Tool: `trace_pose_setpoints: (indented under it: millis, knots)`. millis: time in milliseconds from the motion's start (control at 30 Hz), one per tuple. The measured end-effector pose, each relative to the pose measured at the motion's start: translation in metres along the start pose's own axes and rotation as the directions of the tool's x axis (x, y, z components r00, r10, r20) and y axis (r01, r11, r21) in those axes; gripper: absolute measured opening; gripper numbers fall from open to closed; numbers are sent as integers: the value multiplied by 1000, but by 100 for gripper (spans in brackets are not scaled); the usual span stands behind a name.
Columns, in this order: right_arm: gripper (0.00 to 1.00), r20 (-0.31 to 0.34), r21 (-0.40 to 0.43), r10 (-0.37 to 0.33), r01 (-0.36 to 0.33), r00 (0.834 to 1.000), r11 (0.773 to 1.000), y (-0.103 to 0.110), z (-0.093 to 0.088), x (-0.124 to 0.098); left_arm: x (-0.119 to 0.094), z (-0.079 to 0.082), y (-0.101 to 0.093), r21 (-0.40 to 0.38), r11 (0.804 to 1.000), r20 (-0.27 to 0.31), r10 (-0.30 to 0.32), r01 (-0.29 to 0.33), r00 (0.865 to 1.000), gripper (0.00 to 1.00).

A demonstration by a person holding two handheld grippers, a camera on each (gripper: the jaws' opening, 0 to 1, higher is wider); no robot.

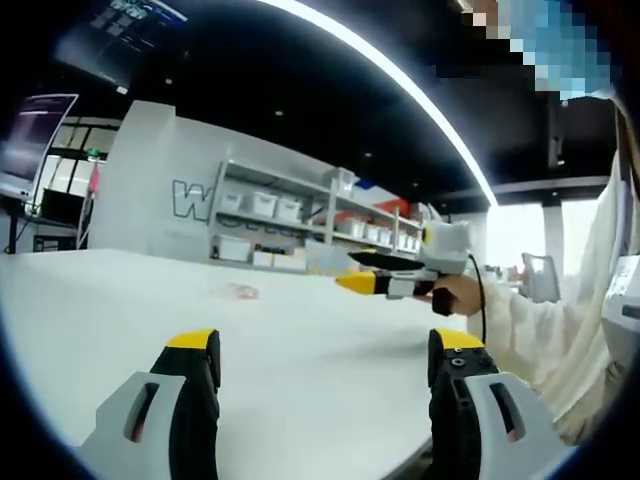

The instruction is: Open the resealable bag by pulling the two sides of the seal apart until the entire bag opening is separated and visibly accessible.

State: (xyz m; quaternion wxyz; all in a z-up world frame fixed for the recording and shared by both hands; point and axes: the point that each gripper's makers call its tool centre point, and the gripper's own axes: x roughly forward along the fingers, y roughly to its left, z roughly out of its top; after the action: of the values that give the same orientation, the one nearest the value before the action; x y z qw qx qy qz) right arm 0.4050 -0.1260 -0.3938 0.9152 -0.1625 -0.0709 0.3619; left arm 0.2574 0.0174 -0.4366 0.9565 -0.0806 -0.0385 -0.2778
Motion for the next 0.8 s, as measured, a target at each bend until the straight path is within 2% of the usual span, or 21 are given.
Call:
trace_pose_setpoints:
  millis: [233, 533, 800]
  knots:
    - [77, -19, 2, -7, 7, 1000, 1000, 2, -5, -20, 0, 0, 0, -4, 1000, 0, 0, 0, 1000, 86]
    - [78, -49, -12, -58, 58, 997, 998, 0, -13, -59, 0, 2, 1, -19, 1000, 4, -1, 1, 1000, 86]
    - [78, -57, -15, -87, 86, 995, 996, -7, -14, -71, -1, 2, 1, -16, 1000, 0, 2, -2, 1000, 86]
